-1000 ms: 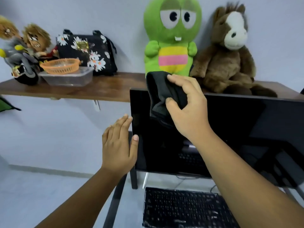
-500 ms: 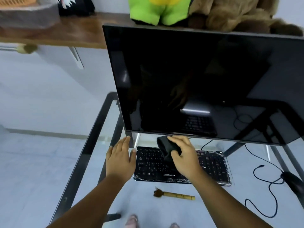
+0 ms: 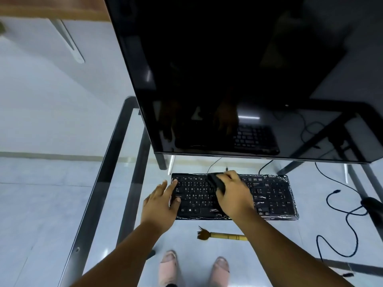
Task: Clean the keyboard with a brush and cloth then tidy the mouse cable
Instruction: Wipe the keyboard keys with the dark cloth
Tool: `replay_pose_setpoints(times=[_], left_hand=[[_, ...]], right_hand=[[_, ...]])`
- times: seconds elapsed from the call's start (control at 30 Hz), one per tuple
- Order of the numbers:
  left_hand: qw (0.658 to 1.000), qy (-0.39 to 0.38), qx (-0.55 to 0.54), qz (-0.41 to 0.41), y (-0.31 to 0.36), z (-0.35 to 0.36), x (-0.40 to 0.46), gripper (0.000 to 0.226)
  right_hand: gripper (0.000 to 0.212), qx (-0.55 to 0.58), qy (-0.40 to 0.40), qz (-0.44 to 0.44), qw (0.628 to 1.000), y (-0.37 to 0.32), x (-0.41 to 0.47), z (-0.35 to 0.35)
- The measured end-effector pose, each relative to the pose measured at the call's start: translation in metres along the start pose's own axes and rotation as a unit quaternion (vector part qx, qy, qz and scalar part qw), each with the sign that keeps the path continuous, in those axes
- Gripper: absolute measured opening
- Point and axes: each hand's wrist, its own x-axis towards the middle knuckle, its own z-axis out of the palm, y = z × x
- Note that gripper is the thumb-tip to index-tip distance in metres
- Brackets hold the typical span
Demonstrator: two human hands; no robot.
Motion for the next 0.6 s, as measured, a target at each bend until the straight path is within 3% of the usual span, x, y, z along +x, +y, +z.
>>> replay_pose_setpoints(times=[0.13,0.33,0.53,0.6], left_hand=[[1.0,0.01,-0.007,0.008,-0.004,0.003,0.002,0.057],[1.0,0.018,0.0,0.014,-0.006,0.003,0.004,0.057],[1.0,0.008,-0.002,0.017,-0.011,0.002,0.005,0.06],[1.0,0.007,-0.003,0.019,-0.011,0.002,0.005,0.061]], right_hand=[[0.036,0.032,0.018,0.033,0.999,-0.013,0.014,0.008],[0.042,0.008,-0.01,-0.06,0.998,-0.048,0.015,0.018],[0.032,0.011,0.028,0.056,0.998,-0.026,0.019,0.01],[0.032,0.016,0.022,0.05,0.998,-0.038,0.024,0.012]])
